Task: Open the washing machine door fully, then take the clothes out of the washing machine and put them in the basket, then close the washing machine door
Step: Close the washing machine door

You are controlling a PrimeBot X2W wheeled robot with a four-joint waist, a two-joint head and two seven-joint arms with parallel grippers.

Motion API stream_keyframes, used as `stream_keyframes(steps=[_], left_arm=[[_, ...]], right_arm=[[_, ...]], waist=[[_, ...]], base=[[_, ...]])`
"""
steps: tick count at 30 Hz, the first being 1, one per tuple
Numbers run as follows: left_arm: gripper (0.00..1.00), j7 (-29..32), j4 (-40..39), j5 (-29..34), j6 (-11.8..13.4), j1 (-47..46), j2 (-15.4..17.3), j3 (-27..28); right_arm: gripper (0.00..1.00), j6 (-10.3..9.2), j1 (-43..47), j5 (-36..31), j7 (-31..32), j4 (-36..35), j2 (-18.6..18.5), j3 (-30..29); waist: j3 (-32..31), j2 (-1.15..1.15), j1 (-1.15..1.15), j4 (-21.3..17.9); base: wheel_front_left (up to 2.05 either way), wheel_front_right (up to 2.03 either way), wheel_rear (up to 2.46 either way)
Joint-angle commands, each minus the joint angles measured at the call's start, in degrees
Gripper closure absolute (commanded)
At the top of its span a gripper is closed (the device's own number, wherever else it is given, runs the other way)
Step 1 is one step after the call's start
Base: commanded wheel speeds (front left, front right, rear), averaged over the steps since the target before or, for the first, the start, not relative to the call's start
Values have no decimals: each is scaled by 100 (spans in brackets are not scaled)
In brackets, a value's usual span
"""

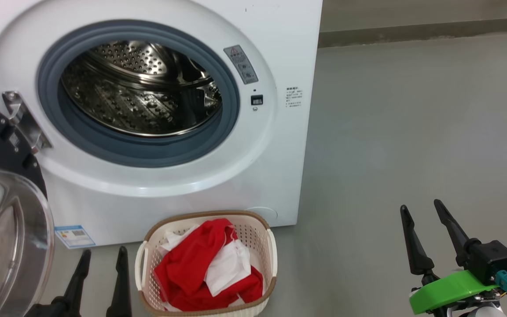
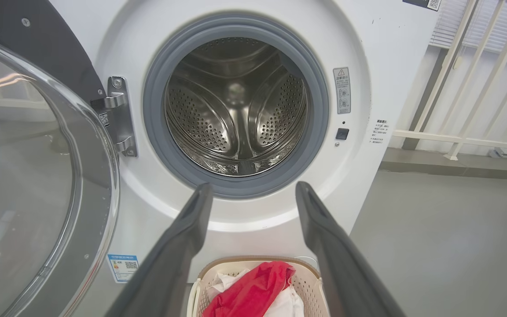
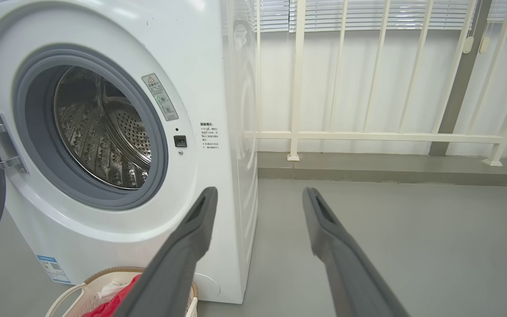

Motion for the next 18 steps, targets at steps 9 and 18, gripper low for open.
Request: stream_keyframes(steps=[9, 18], left_arm=[[0, -70, -238, -24, 1, -98, 149, 173], [0, -46, -258, 75, 111, -109, 170, 93]], right_arm=[[0, 36, -134, 42, -37, -119, -43, 131], [0, 36, -135, 14, -37, -136, -43, 123]], waist=[[30, 0, 0, -4], [53, 0, 0, 88]], base=[[-47, 47, 0], [0, 0, 0]])
